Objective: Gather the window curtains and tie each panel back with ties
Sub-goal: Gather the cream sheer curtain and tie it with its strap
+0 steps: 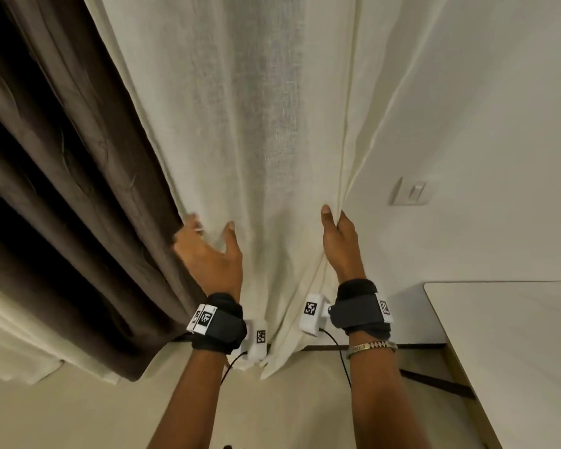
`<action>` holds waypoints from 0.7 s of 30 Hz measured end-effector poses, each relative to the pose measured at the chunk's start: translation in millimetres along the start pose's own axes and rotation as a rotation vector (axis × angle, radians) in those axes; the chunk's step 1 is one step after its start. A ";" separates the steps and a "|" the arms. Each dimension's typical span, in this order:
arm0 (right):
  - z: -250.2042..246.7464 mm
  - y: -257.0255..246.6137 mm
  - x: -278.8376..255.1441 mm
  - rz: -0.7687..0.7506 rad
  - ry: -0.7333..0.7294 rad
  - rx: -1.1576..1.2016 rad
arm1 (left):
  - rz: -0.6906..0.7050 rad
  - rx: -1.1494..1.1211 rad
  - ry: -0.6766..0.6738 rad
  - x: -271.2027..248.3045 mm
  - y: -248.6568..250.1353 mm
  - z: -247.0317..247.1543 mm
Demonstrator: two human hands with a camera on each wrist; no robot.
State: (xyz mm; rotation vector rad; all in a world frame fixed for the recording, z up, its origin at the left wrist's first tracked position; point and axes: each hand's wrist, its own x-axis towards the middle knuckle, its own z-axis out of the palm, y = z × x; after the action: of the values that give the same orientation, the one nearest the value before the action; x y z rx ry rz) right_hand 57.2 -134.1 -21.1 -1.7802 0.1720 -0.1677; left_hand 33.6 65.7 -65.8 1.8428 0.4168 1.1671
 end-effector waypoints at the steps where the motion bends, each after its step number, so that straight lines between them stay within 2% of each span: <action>1: 1.2 -0.7 -2.2 0.013 -0.016 0.019 | 0.009 -0.019 -0.065 -1.7 -5.0 0.8; 5: 7.8 -6.2 -12.9 0.033 -0.107 0.095 | 0.121 -0.016 -0.193 -19.4 1.3 5.6; 10: 19.9 -8.7 -23.2 0.038 -0.313 0.220 | 0.277 -0.004 -0.408 -46.0 26.5 16.5; 13: 26.7 -8.3 -24.8 -0.095 -0.282 0.064 | 0.322 -0.071 -0.596 -52.1 27.4 20.3; 15: 23.3 -8.0 -19.4 -0.099 -0.199 0.020 | 0.334 -0.097 -0.671 -46.7 24.6 16.9; 17: 13.1 -7.3 -13.1 -0.052 -0.131 0.079 | 0.323 -0.127 -0.617 -39.1 18.5 9.3; 19: -0.8 -6.0 -8.3 -0.012 -0.107 0.131 | 0.204 -0.140 -0.402 -29.4 13.1 2.5; 21: -16.9 -3.4 -6.7 0.033 -0.109 0.201 | -0.022 -0.071 -0.146 -15.0 7.0 -0.2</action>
State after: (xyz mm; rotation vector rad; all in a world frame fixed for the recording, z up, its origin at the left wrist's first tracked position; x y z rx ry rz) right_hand 47.3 -148.2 -14.4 -1.5808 0.1023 -0.0614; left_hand 24.8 51.9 -68.2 1.8431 0.3078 1.0120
